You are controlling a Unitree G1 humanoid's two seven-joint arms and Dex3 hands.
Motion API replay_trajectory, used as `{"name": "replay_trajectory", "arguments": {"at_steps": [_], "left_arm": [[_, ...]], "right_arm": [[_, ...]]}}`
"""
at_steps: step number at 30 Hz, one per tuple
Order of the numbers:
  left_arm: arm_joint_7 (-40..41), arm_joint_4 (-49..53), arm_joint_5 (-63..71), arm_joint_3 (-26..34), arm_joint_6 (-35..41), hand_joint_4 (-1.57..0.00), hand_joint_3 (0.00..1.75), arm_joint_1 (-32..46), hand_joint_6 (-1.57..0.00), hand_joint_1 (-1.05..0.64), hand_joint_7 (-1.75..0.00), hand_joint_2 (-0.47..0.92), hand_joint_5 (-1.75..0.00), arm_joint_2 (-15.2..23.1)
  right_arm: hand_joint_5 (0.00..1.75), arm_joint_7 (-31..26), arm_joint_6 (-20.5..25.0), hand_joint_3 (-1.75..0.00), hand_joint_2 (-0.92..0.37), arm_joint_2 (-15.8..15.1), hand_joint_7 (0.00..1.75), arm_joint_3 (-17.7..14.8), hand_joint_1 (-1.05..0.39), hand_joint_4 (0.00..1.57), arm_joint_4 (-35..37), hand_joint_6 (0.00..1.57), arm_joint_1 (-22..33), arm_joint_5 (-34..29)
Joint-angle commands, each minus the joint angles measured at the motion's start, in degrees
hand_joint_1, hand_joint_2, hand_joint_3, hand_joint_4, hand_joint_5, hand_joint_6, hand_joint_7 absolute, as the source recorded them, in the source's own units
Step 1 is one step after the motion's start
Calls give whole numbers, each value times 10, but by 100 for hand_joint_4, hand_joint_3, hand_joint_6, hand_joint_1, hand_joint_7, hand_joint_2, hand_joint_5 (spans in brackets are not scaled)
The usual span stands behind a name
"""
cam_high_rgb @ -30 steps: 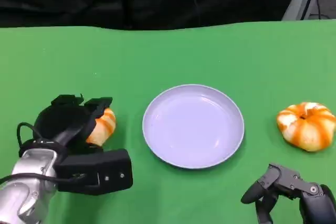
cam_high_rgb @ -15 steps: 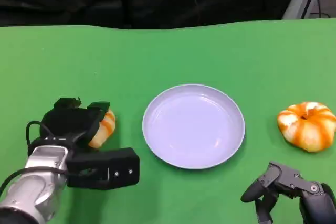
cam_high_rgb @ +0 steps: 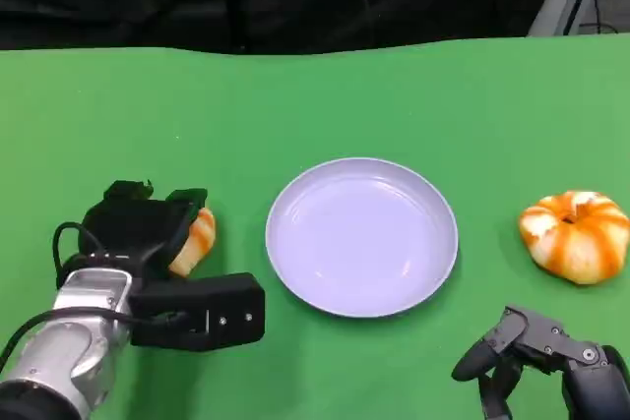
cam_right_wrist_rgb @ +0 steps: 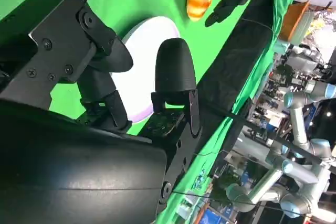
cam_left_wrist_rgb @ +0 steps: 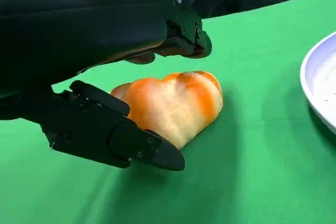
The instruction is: Grasp the bread from the table and place it into the plate.
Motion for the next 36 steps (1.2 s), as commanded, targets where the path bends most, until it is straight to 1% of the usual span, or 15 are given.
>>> {"name": "replay_trajectory", "arguments": {"at_steps": [1,2,7,16,18,22,25,28,29,30,31,32,33,35,36], "left_arm": [[-4,146,-13,-16,13,-7,0,-61,-27,-48,-1,87,-34,-40],[-2,170,-16,-19,13,-7,0,-71,-27,-48,-1,87,-34,-47],[10,222,-31,-29,0,-8,1,-93,-27,-48,0,88,-32,-59],[20,259,-49,-44,-10,-10,0,-107,-27,-49,0,89,-29,-66],[22,275,-52,-46,-15,-16,0,-108,-29,-46,0,89,-23,-69],[21,304,-62,-47,-27,-24,2,-116,-32,-42,-1,92,-19,-73],[18,317,-76,-45,-38,-27,3,-120,-33,-39,-1,92,-18,-74],[25,329,-91,-39,-57,-33,4,-120,-36,-35,-2,92,-18,-75],[36,331,-96,-36,-68,-41,7,-118,-43,-31,-3,92,-18,-74],[61,334,-99,-33,-87,-55,10,-114,-54,-27,-6,92,-21,-73],[85,337,-100,-32,-103,-74,9,-111,-75,-22,-9,92,-44,-71],[109,340,-100,-32,-124,-77,9,-108,-91,-19,-9,92,-78,-68],[124,344,-99,-32,-139,-82,7,-107,-109,-18,-10,92,-123,-66],[165,344,-98,-33,-167,-82,4,-104,-120,-21,-11,91,-158,-60],[179,344,-99,-32,-178,-82,3,-103,-126,-21,-13,91,-168,-59]], "right_arm": [[170,0,7,-136,-31,0,127,3,10,82,-16,81,11,0],[170,0,7,-136,-31,0,127,3,10,82,-18,81,12,0],[171,-1,9,-136,-31,-1,127,4,11,82,-19,81,12,-1],[173,0,9,-137,-31,-1,127,4,12,81,-18,81,12,0],[172,-1,7,-137,-31,-1,127,4,12,81,-17,81,12,0],[171,-2,7,-137,-30,-2,127,4,12,82,-17,81,13,-2],[171,-1,5,-137,-31,-1,127,4,11,81,-14,81,11,2],[171,-2,2,-137,-30,-2,127,3,11,81,-11,81,10,1],[171,-2,2,-137,-30,-2,127,3,11,81,-10,81,10,0],[171,-3,1,-136,-30,-2,126,3,11,81,-10,81,10,-1],[171,-4,0,-136,-30,-2,126,3,11,81,-9,81,10,-2],[170,-5,-1,-136,-30,-2,126,3,11,81,-9,81,10,-2],[170,-5,-1,-136,-30,-2,126,3,11,82,-8,81,10,-2],[170,-4,0,-136,-31,-2,126,3,10,82,-6,81,9,0],[170,-3,1,-136,-31,-1,126,3,10,81,-6,81,8,1]]}}
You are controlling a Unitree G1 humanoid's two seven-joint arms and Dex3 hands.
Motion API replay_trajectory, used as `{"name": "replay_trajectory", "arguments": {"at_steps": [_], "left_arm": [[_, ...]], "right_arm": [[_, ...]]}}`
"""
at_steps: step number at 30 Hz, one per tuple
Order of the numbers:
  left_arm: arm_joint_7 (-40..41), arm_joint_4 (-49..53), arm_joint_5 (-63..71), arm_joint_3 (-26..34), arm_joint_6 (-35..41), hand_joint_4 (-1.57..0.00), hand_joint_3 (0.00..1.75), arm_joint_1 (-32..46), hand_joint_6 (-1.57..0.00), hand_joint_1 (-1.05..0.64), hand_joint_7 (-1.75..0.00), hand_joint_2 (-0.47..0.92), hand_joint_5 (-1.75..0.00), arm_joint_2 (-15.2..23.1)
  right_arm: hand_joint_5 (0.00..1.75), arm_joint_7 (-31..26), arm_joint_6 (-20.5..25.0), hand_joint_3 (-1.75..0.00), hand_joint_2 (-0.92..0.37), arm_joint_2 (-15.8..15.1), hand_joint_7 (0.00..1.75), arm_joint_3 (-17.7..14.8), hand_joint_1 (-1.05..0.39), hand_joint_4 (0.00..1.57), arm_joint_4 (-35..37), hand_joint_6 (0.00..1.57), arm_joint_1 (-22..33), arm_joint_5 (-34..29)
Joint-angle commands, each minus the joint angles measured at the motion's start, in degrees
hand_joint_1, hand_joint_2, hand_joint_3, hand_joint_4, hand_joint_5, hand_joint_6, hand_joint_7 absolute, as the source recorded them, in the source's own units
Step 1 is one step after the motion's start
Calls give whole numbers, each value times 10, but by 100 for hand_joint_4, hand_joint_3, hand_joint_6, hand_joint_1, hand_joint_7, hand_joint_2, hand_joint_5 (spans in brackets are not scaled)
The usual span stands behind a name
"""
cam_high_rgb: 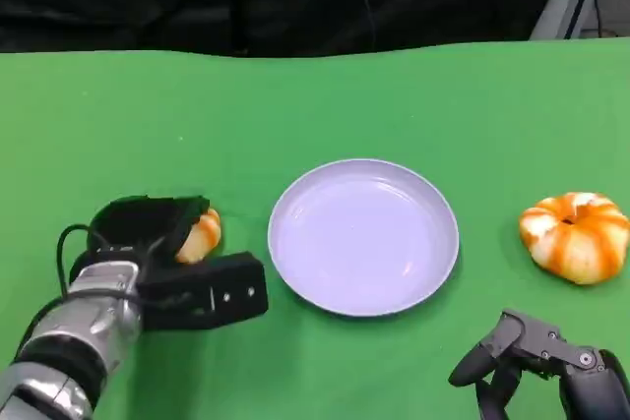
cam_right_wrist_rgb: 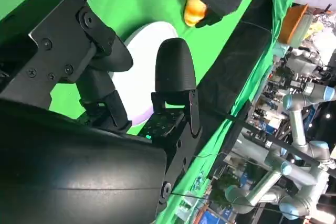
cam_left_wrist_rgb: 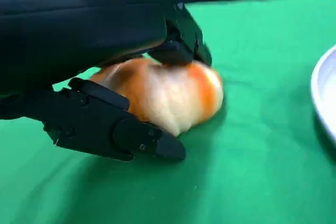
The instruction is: Grasp the bread from the table and place it into the plate.
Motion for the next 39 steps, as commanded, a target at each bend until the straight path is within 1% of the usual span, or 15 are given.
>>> {"name": "replay_trajectory", "arguments": {"at_steps": [1,2,3,4,5,10,12,13,14,17,24,27,30,34,39], "left_arm": [[59,7,-2,-3,-57,-82,3,29,-128,-21,-15,91,-171,8],[74,2,-2,-3,-64,-82,3,31,-130,-20,-16,91,-173,11],[86,-4,-1,-3,-69,-82,4,33,-121,-20,-37,92,-174,13],[102,-15,-4,1,-81,-83,4,38,-104,-19,-75,92,-174,16],[111,-21,-7,3,-90,-83,4,41,-98,-17,-89,92,-174,19],[169,-75,-8,14,-122,-84,11,71,-88,-12,-122,90,-175,34],[185,-101,-10,23,-129,-85,13,86,-88,-10,-126,91,-175,37],[191,-117,-12,27,-131,-85,28,94,-90,-8,-122,83,-175,39],[195,-128,-12,30,-132,-86,69,99,-93,-6,-120,60,-175,40],[197,-168,-11,39,-137,-88,115,113,-91,-4,-125,36,-175,47],[182,-266,-7,55,-135,-88,128,129,-90,-6,-128,29,-175,56],[185,-292,-4,56,-143,-89,134,126,-84,-9,-142,26,-175,52],[172,-321,-2,52,-149,-92,142,118,-77,-9,-159,24,-175,44],[154,-342,4,43,-160,-93,150,102,-81,-12,-155,21,-175,25],[126,-333,12,32,-159,-93,150,78,-75,-14,-168,19,-175,-5]], "right_arm": [[170,-2,-4,-136,-31,-2,126,-2,9,81,0,81,0,7],[170,-2,-4,-136,-31,-2,126,-2,9,81,1,81,0,8],[170,-1,-5,-136,-31,-2,126,-2,9,81,1,81,0,9],[170,-2,-6,-136,-31,-3,126,-2,9,81,2,81,0,8],[170,-3,-7,-136,-31,-3,126,-3,9,81,2,81,-1,7],[170,-1,-2,-135,-32,-2,126,-2,9,81,2,81,-3,9],[170,-2,-2,-135,-32,-2,126,-2,9,81,3,81,-4,7],[170,-2,-2,-135,-32,-3,126,-3,9,82,3,81,-4,6],[170,-2,-2,-135,-32,-3,126,-3,9,82,4,81,-5,6],[170,-2,-3,-135,-32,-2,125,-3,10,82,6,81,-6,6],[169,-3,-3,-133,-32,-1,125,-1,10,82,6,82,-6,6],[168,-3,-6,-133,-32,-2,125,-2,10,81,8,82,-7,6],[167,-3,-5,-133,-32,-1,125,-2,10,81,9,82,-8,9],[169,-5,-4,-135,-31,-1,125,-1,9,83,10,82,-10,1],[171,-7,-3,-138,-29,0,125,-2,9,83,11,83,-10,0]]}}
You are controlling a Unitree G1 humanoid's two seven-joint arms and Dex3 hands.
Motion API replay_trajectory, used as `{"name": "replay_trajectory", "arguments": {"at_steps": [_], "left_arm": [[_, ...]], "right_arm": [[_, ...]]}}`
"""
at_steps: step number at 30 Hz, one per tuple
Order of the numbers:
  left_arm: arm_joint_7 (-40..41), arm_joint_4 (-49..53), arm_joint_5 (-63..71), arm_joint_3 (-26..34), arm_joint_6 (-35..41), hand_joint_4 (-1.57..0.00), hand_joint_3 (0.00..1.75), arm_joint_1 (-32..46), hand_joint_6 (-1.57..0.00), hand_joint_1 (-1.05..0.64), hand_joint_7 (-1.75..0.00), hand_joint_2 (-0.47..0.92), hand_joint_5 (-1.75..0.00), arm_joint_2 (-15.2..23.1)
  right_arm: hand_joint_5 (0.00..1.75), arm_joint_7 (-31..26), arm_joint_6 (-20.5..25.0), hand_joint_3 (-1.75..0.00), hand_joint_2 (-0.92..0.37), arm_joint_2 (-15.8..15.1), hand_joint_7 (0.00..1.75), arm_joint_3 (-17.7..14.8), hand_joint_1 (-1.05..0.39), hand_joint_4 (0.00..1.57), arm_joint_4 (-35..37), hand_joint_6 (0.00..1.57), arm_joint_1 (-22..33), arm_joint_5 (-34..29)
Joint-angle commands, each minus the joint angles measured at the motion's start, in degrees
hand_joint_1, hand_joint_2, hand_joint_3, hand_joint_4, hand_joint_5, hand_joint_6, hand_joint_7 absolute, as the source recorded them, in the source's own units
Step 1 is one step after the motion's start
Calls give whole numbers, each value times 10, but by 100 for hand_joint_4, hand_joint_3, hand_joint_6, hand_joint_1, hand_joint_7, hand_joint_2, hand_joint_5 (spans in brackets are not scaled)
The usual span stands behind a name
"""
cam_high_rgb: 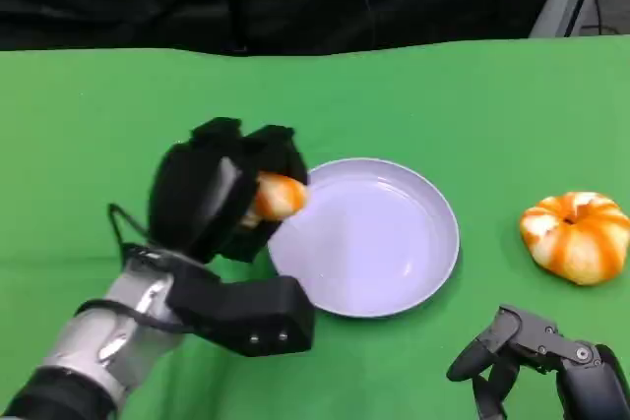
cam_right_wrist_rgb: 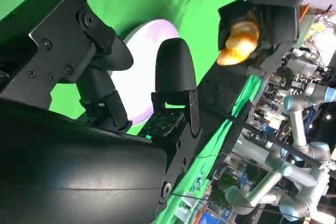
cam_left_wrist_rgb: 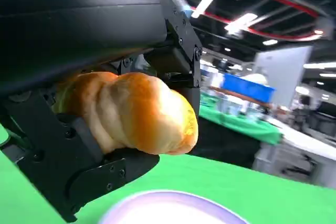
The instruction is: Grasp the bread from the table and place it into the plate.
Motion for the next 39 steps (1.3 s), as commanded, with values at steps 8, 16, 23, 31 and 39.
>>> {"name": "replay_trajectory", "arguments": {"at_steps": [8,16,23,31,39], "left_arm": [[-71,50,-5,-24,0,-92,142,-57,-74,-12,-168,23,-175,-63],[-169,94,-4,-41,41,-72,59,-88,-80,-20,-71,63,-138,-92],[-320,73,10,-71,89,-2,31,-104,-21,-70,-1,92,-38,-73],[-425,33,12,-87,131,0,49,-104,-5,-93,0,92,0,-52],[-447,-18,-1,-75,123,-1,49,-82,-6,-94,-1,92,0,-19]], "right_arm": [[171,-7,-9,-136,-31,-1,124,-1,10,82,-1,83,11,5],[172,-10,-7,-135,-31,1,124,4,8,81,-8,83,18,-6],[172,-8,-3,-136,-30,3,124,6,9,81,-11,83,18,-1],[172,-11,2,-137,-30,5,125,5,9,81,-12,83,15,-9],[173,-12,-3,-137,-29,3,124,4,8,82,-7,83,11,-6]]}}
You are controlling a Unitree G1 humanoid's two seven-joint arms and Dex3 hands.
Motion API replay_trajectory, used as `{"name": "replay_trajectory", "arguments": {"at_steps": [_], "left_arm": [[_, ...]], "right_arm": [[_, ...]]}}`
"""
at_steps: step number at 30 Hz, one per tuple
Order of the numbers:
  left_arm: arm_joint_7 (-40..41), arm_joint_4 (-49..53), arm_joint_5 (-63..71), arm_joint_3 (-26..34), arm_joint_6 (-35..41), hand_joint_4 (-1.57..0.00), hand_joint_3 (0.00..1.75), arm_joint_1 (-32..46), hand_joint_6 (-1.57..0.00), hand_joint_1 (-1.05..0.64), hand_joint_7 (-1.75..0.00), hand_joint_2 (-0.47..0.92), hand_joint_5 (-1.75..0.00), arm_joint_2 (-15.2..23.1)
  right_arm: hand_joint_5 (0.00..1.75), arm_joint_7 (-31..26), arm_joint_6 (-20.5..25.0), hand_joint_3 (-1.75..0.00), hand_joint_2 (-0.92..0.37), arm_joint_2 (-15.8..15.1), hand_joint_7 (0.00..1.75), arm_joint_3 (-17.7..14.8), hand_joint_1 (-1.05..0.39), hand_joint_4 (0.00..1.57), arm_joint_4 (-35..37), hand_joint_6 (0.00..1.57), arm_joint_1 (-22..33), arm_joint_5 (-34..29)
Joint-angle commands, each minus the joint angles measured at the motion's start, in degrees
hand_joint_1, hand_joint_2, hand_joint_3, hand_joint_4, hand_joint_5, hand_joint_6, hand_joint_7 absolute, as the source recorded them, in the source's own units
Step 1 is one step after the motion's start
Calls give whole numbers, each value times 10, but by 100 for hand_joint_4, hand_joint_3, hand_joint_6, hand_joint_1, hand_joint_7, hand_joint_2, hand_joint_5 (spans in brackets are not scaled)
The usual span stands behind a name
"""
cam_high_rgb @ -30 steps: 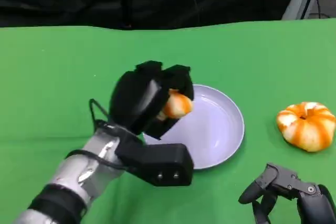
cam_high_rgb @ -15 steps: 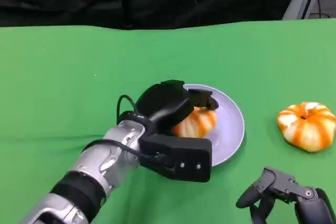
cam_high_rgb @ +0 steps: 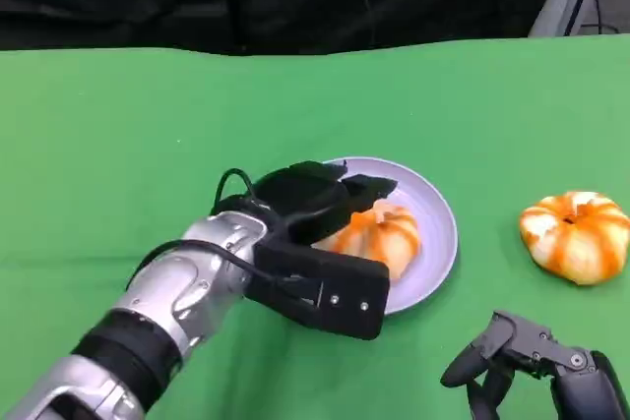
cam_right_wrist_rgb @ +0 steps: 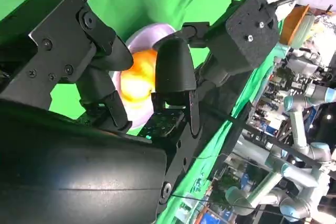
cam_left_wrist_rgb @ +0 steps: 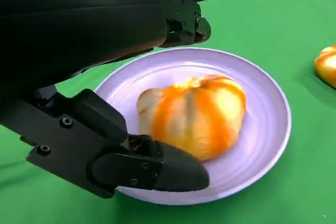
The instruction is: Grasp the bread from the table and place it into the plate.
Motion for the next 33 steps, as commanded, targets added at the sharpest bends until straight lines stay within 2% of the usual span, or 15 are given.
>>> {"name": "replay_trajectory", "arguments": {"at_steps": [1,4,10,16,19,21,22,24,25,27,28,30,31,32,33], "left_arm": [[-14,-41,-10,10,-5,-1,49,17,-6,-93,-1,92,-1,29],[-11,-85,-34,33,-21,-4,46,45,-9,-91,-2,92,-2,51],[-29,-207,-89,97,-46,-9,36,133,-11,-77,-3,92,-6,119],[-26,-280,-196,178,-102,-20,28,237,-20,-68,-6,92,-14,149],[-21,-310,-258,214,-137,-38,24,301,-35,-58,-12,92,-27,146],[-18,-317,-278,228,-156,-44,22,328,-41,-55,-14,92,-32,140],[-15,-325,-296,237,-160,-48,19,350,-47,-52,-15,92,-40,134],[-12,-338,-342,256,-169,-56,15,394,-58,-46,-17,92,-51,116],[-13,-342,-359,263,-173,-65,13,409,-68,-38,-20,92,-58,108],[-18,-346,-395,273,-183,-69,12,435,-73,-34,-22,92,-61,90],[-20,-347,-412,277,-188,-75,13,447,-83,-25,-27,92,-72,81],[-18,-352,-442,285,-192,-77,14,474,-88,-20,-29,92,-78,59],[-15,-355,-454,289,-193,-75,39,487,-89,-11,-56,83,-109,46],[-12,-357,-467,294,-198,-73,61,502,-82,-8,-76,73,-120,33],[-9,-358,-475,299,-202,-72,92,511,-77,-1,-99,62,-136,22]], "right_arm": [[173,-4,-1,-137,-29,-3,124,-5,8,82,0,83,1,6],[173,-1,-2,-137,-30,-4,124,-6,7,81,2,83,1,13],[173,-1,2,-136,-31,-4,124,-5,7,81,-1,82,1,14],[172,0,3,-136,-31,-4,125,-4,7,79,-3,82,3,15],[171,0,5,-135,-31,-4,125,-4,6,80,-3,82,4,14],[171,0,5,-135,-32,-4,125,-4,5,80,-2,82,4,15],[170,1,3,-134,-32,-5,125,-4,6,80,-1,82,3,17],[169,2,-1,-134,-32,-6,125,-4,6,80,2,82,2,20],[169,3,-1,-134,-32,-6,125,-4,6,80,2,82,2,21],[169,4,0,-133,-32,-7,125,-5,6,80,2,81,2,22],[168,4,0,-133,-32,-7,125,-5,6,80,2,81,2,23],[167,4,-1,-132,-32,-8,125,-7,5,80,2,81,2,21],[167,4,-1,-132,-32,-9,124,-8,6,80,3,81,1,20],[166,4,-2,-132,-32,-10,124,-9,6,81,3,81,1,20],[166,4,-3,-131,-33,-11,124,-10,6,81,3,82,1,19]]}}
